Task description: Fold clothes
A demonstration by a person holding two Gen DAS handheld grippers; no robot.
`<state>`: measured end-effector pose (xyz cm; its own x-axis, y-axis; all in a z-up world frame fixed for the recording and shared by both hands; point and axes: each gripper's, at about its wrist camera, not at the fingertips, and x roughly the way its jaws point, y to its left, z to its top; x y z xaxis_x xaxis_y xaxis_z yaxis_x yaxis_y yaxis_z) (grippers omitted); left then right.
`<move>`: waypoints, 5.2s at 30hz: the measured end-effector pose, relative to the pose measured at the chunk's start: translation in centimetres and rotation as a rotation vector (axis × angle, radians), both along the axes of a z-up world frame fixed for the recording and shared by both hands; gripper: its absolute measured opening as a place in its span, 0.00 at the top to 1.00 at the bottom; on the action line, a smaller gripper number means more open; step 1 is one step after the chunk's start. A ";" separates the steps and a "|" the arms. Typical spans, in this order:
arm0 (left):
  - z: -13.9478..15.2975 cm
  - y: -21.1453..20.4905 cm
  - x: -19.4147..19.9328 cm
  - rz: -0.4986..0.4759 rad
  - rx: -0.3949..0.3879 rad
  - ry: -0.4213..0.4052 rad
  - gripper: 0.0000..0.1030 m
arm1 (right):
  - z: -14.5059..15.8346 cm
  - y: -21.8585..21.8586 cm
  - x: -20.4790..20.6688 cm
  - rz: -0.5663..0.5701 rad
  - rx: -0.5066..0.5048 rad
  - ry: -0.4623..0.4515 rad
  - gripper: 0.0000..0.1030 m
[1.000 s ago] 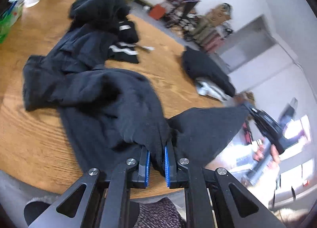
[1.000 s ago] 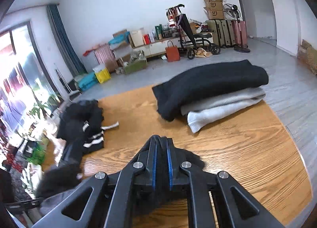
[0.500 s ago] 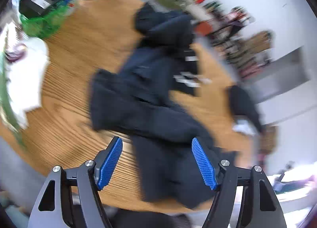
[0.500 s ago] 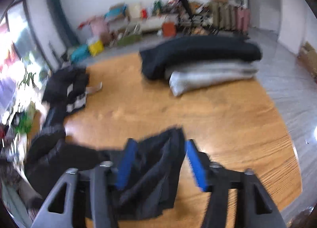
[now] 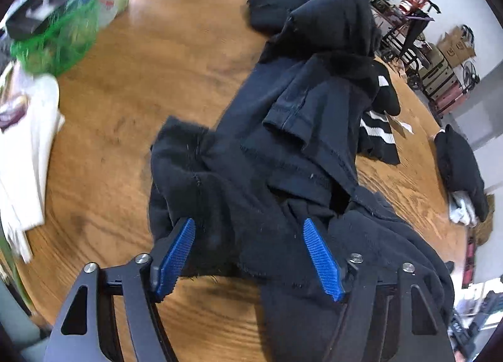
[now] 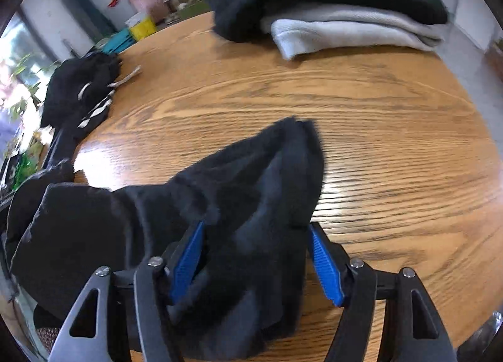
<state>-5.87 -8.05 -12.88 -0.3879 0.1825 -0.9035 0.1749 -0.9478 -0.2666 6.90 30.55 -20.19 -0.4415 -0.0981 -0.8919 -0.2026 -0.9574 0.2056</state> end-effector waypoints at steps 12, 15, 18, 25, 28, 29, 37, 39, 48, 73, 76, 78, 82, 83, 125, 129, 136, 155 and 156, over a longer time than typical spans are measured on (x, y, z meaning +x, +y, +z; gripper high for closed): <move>11.1 -6.5 3.9 0.085 -0.042 0.304 0.99 | 9.8 4.9 1.5 -0.137 0.119 0.287 0.94; 17.1 -8.3 5.2 0.113 -0.090 0.437 1.00 | 13.9 7.4 2.2 -0.191 0.131 0.386 0.94; 20.6 -9.1 5.6 0.116 -0.093 0.465 1.00 | 17.9 8.7 2.7 -0.245 0.182 0.476 0.94; 14.5 -4.3 4.3 -0.085 0.008 0.221 0.96 | 18.4 9.0 2.7 -0.341 0.300 0.406 0.68; 9.1 -1.2 3.0 -0.156 0.008 0.040 0.65 | 16.5 9.0 3.3 -0.334 0.278 0.359 0.47; 7.9 -0.4 2.9 -0.163 0.014 0.001 0.52 | 15.9 8.7 3.6 -0.309 0.261 0.348 0.46; 0.9 4.2 2.6 -0.178 0.070 -0.244 0.49 | 8.8 2.3 4.1 -0.022 0.157 0.177 0.33; 0.8 4.9 2.5 -0.188 0.038 -0.246 0.49 | 7.0 0.5 4.2 0.043 0.128 0.151 0.31; 2.1 6.2 3.2 -0.180 -0.046 -0.134 0.94 | 2.6 -4.8 1.8 0.199 0.096 0.087 0.81; 19.6 -11.2 6.4 0.175 -0.105 0.301 0.95 | 23.9 10.6 3.7 -0.360 0.189 0.594 0.96; 15.0 -11.0 5.9 0.170 -0.097 0.179 0.95 | 20.6 12.7 3.8 -0.436 0.246 0.462 0.88; 12.2 -10.6 5.6 0.156 -0.051 0.102 0.91 | 18.3 13.6 4.3 -0.444 0.276 0.372 0.75; 9.3 -7.9 4.7 0.098 0.005 0.015 0.54 | 14.5 14.5 5.2 -0.424 0.202 0.268 0.61; 9.2 -6.8 4.4 0.075 -0.008 0.020 0.45 | 13.7 14.4 5.1 -0.413 0.182 0.248 0.57; 1.5 9.9 7.1 -0.474 -0.188 -0.058 0.94 | 10.3 14.3 10.3 -0.436 0.257 0.107 0.89; 1.9 9.7 8.0 -0.472 -0.184 -0.051 0.94 | 10.8 11.3 8.3 -0.303 0.182 0.179 0.50; 1.9 8.6 8.4 -0.428 -0.147 -0.053 0.94 | 11.0 2.8 -1.8 -0.033 0.195 0.192 0.24; 0.2 0.0 10.7 -0.217 -0.131 -0.105 0.94 | 10.5 13.5 10.7 -0.440 0.317 0.128 0.91; 0.3 -0.5 10.8 -0.211 -0.125 -0.095 0.94 | 9.2 13.9 11.6 -0.448 0.300 0.071 0.86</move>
